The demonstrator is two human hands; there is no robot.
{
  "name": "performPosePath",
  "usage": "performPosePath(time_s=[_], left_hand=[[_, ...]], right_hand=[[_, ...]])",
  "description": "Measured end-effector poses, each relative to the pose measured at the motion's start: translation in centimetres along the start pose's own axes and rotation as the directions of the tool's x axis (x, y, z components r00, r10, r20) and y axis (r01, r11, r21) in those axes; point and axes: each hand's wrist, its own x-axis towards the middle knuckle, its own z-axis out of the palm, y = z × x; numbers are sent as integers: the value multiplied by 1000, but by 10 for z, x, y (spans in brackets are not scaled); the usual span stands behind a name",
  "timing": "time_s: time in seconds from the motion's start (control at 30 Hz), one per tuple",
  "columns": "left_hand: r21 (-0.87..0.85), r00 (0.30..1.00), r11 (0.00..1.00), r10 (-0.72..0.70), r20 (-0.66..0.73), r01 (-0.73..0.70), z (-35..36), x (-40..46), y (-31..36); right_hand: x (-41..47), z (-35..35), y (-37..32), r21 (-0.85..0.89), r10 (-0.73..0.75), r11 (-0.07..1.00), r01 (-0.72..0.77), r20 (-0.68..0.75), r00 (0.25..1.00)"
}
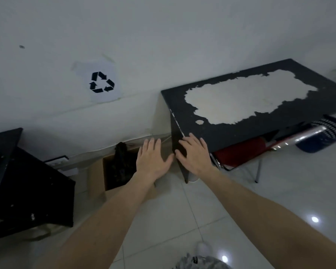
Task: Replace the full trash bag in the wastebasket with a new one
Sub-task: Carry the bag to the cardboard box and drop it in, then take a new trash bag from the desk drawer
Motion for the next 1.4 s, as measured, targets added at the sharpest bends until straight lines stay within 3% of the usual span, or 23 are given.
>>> performPosePath(time_s=[0.17,0.4,0.6,0.87,0.93,1.0,1.13,1.4], left_hand=[[3,998,998,62,-5,-62,16,5,115],[-41,995,994,97,-6,-97,48,41,332],[-82,993,990,115,18,-113,81,79,493],[-87,991,988,130,24,-127,129,162,629],[-103,989,986,139,47,-133,154,215,698],[-100,987,985,149,59,-143,156,229,712],[-118,982,984,145,120,-131,176,286,804],[8,990,1000,14,139,-16,256,363,953]], right_hand=[[-29,-48,102,-26,42,999,-43,-45,998],[-47,-140,310,-36,111,993,-115,-106,988],[-43,-204,463,-76,118,989,-123,-77,990],[-3,-232,614,-95,115,988,-118,-37,993],[29,-243,696,-99,177,979,-178,-15,984],[35,-248,713,-133,165,977,-164,-6,986],[67,-276,818,-135,194,973,-187,38,980],[117,-284,1014,-151,113,985,-84,197,974]])
